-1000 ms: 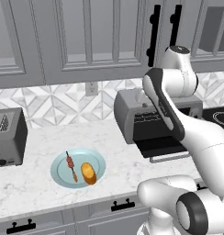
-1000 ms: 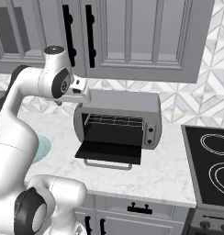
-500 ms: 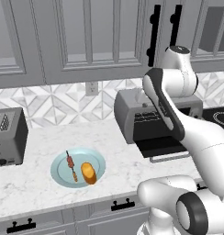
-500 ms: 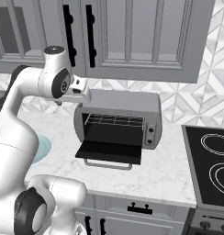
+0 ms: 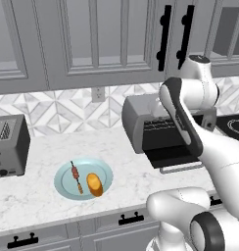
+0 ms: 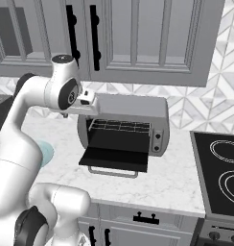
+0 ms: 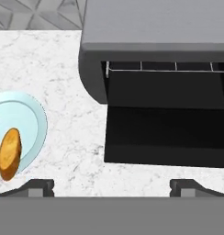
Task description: Pick up the kebab skewer and baguette bread, and place them inside the toaster oven. Close the toaster oven door and start by setting the timer.
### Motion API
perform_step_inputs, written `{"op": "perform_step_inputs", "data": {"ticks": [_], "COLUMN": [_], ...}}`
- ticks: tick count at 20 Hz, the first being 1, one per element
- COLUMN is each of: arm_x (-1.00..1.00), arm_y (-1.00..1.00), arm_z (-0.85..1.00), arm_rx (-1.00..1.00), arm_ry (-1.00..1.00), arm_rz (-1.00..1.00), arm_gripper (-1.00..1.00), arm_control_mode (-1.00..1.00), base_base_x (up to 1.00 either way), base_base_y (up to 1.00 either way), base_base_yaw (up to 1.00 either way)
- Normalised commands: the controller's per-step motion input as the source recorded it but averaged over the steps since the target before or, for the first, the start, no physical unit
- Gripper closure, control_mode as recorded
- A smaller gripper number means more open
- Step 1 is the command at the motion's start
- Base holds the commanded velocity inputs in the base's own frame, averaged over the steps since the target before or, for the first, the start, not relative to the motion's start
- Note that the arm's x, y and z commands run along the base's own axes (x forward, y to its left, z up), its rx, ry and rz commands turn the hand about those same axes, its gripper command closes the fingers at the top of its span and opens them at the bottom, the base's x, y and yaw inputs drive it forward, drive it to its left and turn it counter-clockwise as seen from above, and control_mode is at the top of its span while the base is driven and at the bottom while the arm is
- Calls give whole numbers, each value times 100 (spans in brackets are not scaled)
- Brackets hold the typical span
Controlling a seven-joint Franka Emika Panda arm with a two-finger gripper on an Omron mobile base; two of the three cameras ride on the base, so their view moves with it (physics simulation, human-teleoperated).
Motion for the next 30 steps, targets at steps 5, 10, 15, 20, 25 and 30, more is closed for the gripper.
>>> {"op": "perform_step_inputs", "data": {"ticks": [5,10,15,20,25,30], "arm_x": [-25,3,19,15,32,28], "arm_y": [-52,-36,-38,-60,-50,-31], "arm_z": [-86,-51,-20,-30,-17,-3], "arm_rx": [6,0,0,0,5,8], "arm_ry": [0,0,0,-5,-25,-31], "arm_rz": [0,0,0,0,0,0], "arm_gripper": [-100,-100,-100,-100,-100,-100], "arm_control_mode": [-100,-100,-100,-100,-100,-100], "base_base_x": [0,0,0,0,0,0], "base_base_y": [0,0,0,0,0,0], "base_base_yaw": [0,0,0,0,0,0]}}
